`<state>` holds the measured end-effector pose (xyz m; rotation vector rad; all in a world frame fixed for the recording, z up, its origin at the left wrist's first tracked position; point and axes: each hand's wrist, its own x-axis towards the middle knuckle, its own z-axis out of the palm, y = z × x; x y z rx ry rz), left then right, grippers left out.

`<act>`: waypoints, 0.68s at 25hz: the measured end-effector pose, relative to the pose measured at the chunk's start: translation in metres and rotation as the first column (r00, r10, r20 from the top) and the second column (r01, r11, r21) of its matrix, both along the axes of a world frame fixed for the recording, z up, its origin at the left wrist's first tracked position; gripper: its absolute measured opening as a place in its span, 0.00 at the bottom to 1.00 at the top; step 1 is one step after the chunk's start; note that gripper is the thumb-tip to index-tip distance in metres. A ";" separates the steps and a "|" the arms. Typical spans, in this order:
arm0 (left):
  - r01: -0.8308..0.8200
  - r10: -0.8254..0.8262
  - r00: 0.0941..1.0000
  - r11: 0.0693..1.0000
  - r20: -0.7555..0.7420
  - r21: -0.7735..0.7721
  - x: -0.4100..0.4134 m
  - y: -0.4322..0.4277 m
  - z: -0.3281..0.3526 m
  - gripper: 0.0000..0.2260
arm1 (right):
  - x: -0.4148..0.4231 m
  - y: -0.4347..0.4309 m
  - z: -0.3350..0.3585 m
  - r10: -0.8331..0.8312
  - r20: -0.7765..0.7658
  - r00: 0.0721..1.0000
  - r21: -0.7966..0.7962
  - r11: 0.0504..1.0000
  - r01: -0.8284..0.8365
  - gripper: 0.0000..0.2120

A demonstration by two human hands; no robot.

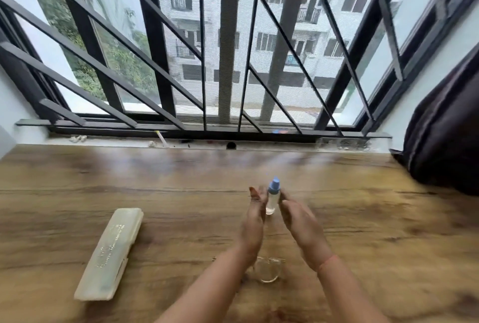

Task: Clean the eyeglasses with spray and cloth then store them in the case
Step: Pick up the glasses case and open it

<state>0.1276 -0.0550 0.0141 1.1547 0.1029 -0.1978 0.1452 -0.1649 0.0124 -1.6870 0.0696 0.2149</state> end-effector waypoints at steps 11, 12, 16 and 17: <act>0.179 -0.178 0.983 0.984 -0.045 0.006 -0.031 -0.079 -0.007 0.29 | -0.060 -0.079 -0.003 -0.135 0.022 0.991 0.021 0.991 0.134 0.28; 0.175 -0.174 0.983 0.985 -0.056 -0.003 -0.031 -0.079 -0.006 0.28 | -0.060 -0.078 -0.004 -0.147 0.014 0.989 0.027 0.989 0.147 0.26; 0.191 -0.191 0.978 0.982 -0.079 -0.005 -0.035 -0.077 -0.005 0.27 | -0.061 -0.078 -0.009 -0.188 -0.012 0.982 0.064 0.980 0.188 0.19; 0.197 -0.197 0.977 0.980 -0.085 -0.006 -0.036 -0.077 -0.005 0.28 | -0.063 -0.078 -0.009 -0.179 -0.008 0.984 0.076 0.981 0.179 0.19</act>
